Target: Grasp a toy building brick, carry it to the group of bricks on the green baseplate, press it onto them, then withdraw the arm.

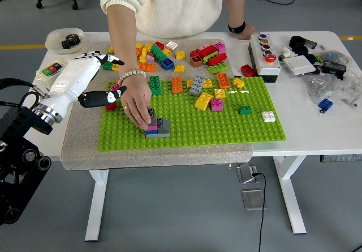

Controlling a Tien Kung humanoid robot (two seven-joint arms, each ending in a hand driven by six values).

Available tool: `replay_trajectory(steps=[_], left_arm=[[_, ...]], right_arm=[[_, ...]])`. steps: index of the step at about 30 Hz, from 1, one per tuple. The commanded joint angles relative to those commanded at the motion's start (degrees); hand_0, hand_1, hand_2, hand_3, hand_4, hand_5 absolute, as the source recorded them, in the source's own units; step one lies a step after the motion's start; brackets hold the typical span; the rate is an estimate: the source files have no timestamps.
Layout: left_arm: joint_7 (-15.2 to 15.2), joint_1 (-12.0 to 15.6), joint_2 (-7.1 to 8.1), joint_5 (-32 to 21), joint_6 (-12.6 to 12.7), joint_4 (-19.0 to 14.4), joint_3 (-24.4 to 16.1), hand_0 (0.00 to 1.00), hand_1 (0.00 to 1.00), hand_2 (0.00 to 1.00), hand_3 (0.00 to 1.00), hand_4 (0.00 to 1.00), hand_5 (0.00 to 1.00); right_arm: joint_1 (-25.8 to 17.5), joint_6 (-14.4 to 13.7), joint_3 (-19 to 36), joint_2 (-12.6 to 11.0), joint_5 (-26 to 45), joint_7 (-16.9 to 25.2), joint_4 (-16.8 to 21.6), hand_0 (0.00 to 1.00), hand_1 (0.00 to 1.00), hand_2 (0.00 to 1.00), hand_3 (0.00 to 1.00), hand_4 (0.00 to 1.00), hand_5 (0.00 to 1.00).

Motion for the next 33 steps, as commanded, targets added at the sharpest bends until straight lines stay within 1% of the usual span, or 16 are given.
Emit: replay_trajectory(steps=[7, 8, 19, 20, 21, 25, 26, 31, 33], left_arm=[[0.06, 0.04, -0.12, 0.08, 0.05, 0.07, -0.09, 0.869, 0.793, 0.752, 0.706, 0.748, 0.311], [0.08, 0.06, -0.17, 0.1, 0.03, 0.16, -0.07, 0.871, 0.792, 0.741, 0.704, 0.722, 0.285], [0.13, 0.13, -0.23, 0.01, 0.05, 0.67, 0.04, 0.869, 0.791, 0.736, 0.703, 0.7, 0.272], [0.12, 0.07, -0.22, -0.02, 0.05, 0.76, 0.03, 0.857, 0.79, 0.725, 0.702, 0.661, 0.244], [0.12, 0.05, -0.22, -0.03, 0.06, 0.78, 0.02, 0.857, 0.79, 0.725, 0.702, 0.661, 0.244], [0.06, -0.28, -0.19, -0.18, 0.02, 1.25, -0.06, 0.857, 0.79, 0.725, 0.702, 0.661, 0.244], [0.03, -0.44, -0.15, -0.2, -0.03, 1.43, -0.06, 0.84, 0.788, 0.721, 0.699, 0.635, 0.215], [-0.17, -1.16, 0.09, -0.3, -0.34, 2.26, -0.15, 0.84, 0.788, 0.721, 0.699, 0.635, 0.215], [-0.24, -1.45, 0.2, -0.29, -0.57, 2.56, -0.16, 0.834, 0.788, 0.719, 0.701, 0.623, 0.2]], right_arm=[[-0.03, 0.02, -0.06, -0.05, -0.03, -0.02, 0.0, 0.739, 0.64, 0.691, 0.56, 0.812, 0.502], [-0.07, 0.02, -0.03, -0.05, -0.1, -0.03, 0.0, 0.74, 0.64, 0.691, 0.559, 0.812, 0.501], [-0.12, 0.04, -0.22, 0.03, -0.16, -0.01, 0.0, 0.741, 0.64, 0.691, 0.559, 0.812, 0.501], [-0.13, 0.03, -0.21, 0.03, -0.17, -0.02, 0.0, 0.739, 0.64, 0.691, 0.559, 0.811, 0.502], [-0.13, 0.03, -0.21, 0.03, -0.18, -0.02, 0.0, 0.739, 0.64, 0.691, 0.559, 0.811, 0.502], [-0.09, 0.02, -0.21, 0.03, -0.08, -0.01, 0.0, 0.739, 0.64, 0.691, 0.559, 0.811, 0.502], [-0.06, -0.01, -0.18, 0.03, -0.04, -0.02, 0.0, 0.74, 0.64, 0.691, 0.56, 0.811, 0.502], [-0.1, 0.0, -0.04, 0.01, 0.01, -0.07, 0.0, 0.74, 0.64, 0.691, 0.56, 0.811, 0.502], [-0.09, 0.0, 0.0, -0.02, 0.0, -0.08, 0.0, 0.74, 0.64, 0.691, 0.56, 0.811, 0.501]])
